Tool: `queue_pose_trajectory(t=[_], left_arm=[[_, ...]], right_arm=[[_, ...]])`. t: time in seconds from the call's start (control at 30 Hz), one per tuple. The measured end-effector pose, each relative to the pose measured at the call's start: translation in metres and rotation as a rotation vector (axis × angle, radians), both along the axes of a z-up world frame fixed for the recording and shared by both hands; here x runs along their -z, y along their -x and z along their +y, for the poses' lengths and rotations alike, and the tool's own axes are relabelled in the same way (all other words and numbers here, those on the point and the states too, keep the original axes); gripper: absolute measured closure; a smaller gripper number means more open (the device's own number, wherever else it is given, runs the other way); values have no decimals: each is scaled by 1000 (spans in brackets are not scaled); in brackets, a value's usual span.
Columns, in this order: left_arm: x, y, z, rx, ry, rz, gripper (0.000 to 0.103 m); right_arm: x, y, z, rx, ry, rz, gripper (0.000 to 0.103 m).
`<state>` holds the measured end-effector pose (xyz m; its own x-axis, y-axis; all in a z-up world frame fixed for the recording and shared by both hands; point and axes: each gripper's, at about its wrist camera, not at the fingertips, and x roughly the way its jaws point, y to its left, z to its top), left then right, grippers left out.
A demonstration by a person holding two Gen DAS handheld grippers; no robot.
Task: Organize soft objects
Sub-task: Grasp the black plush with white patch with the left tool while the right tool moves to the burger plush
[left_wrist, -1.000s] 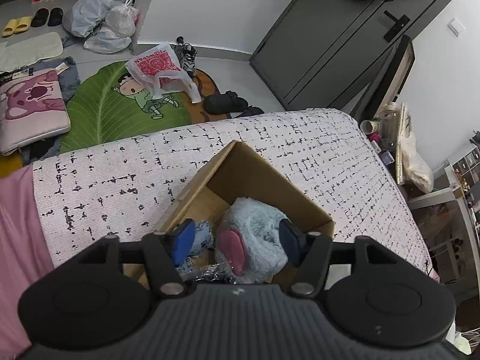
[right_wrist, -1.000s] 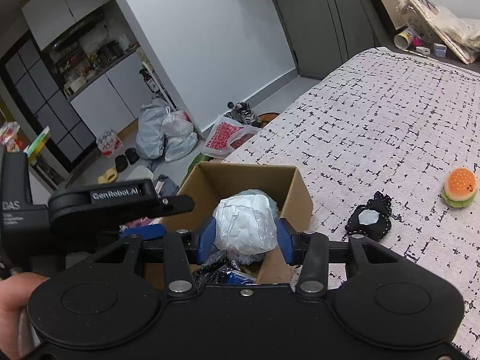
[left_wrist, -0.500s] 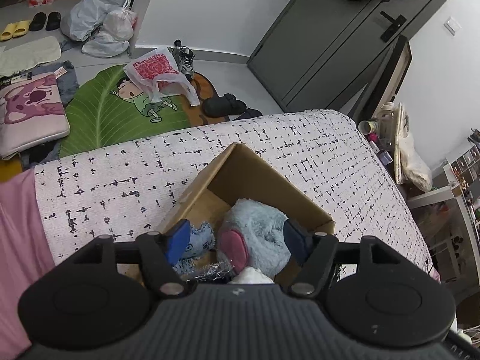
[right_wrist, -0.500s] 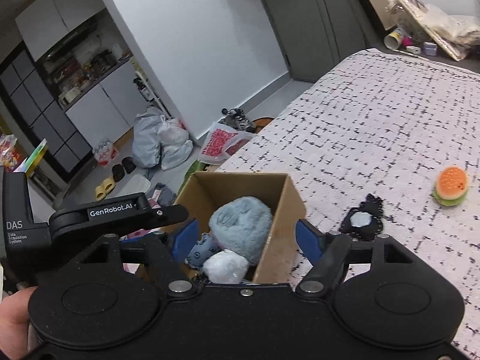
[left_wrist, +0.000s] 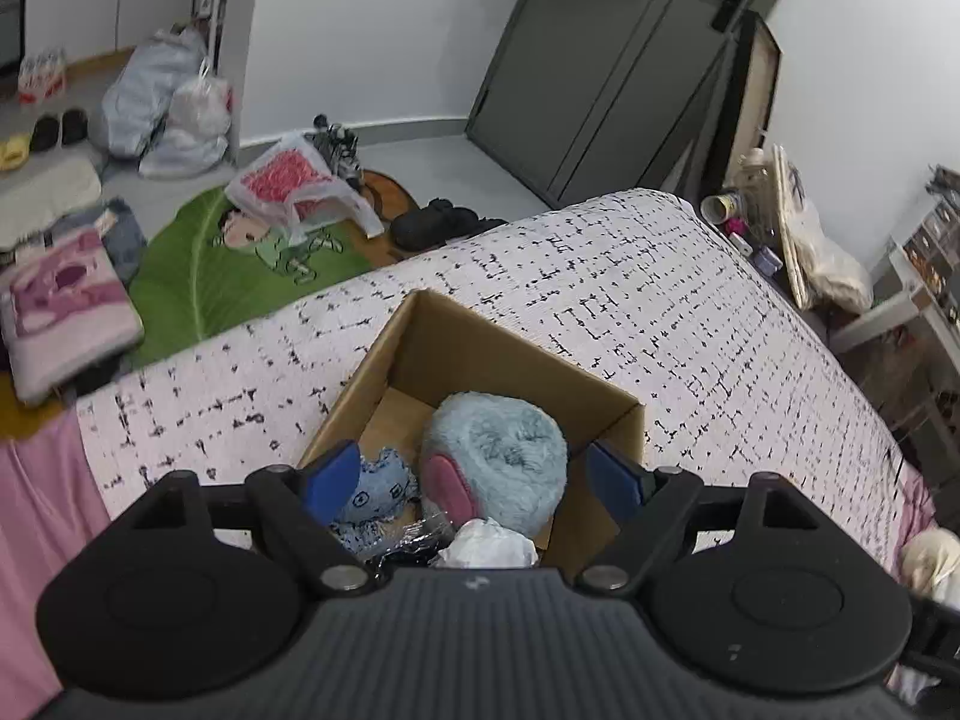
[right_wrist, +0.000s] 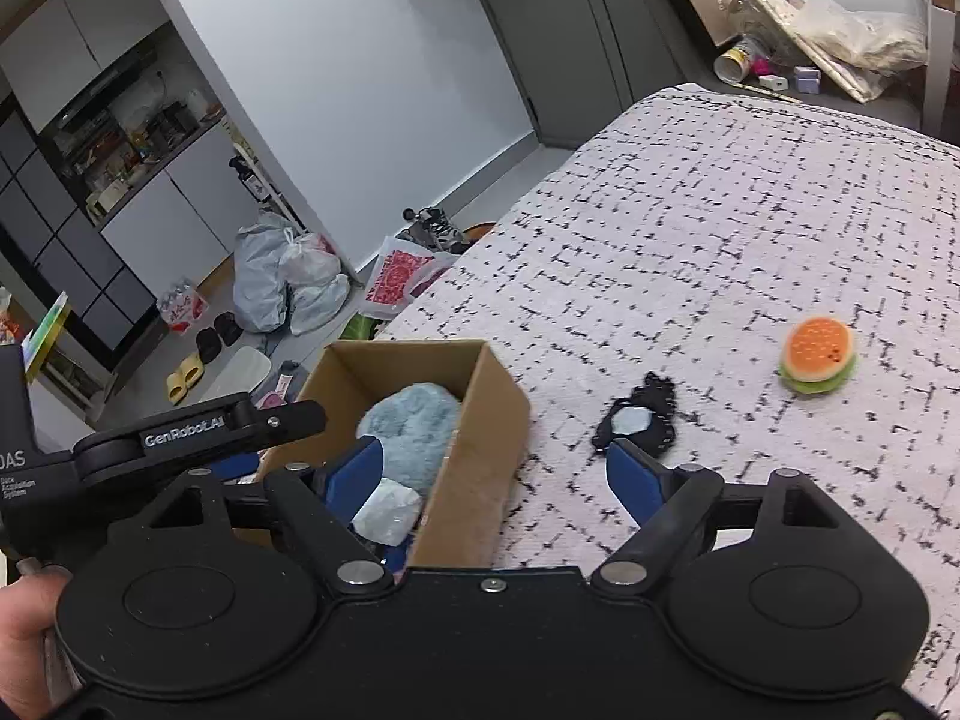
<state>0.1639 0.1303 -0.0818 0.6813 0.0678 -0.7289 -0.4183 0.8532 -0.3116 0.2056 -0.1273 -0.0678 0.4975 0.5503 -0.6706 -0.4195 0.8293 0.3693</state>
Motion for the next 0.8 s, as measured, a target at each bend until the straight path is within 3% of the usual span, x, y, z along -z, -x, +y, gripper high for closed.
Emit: queue_pose_trajectory(t=[0.27, 0.43, 0.6, 0.8], left_arm=[[-16, -1, -22, 17, -21, -10, 18], [-34, -2, -39, 12, -65, -61, 1], [-46, -11, -56, 38, -72, -70, 1], [-51, -20, -73, 63, -63, -66, 1]], right_arm=[[-3, -7, -28, 18, -25, 9, 20], [-9, -14, -45, 42, -50, 4, 14], [-14, -23, -67, 89, -77, 9, 4], [-16, -36, -98, 161, -96, 19, 2]])
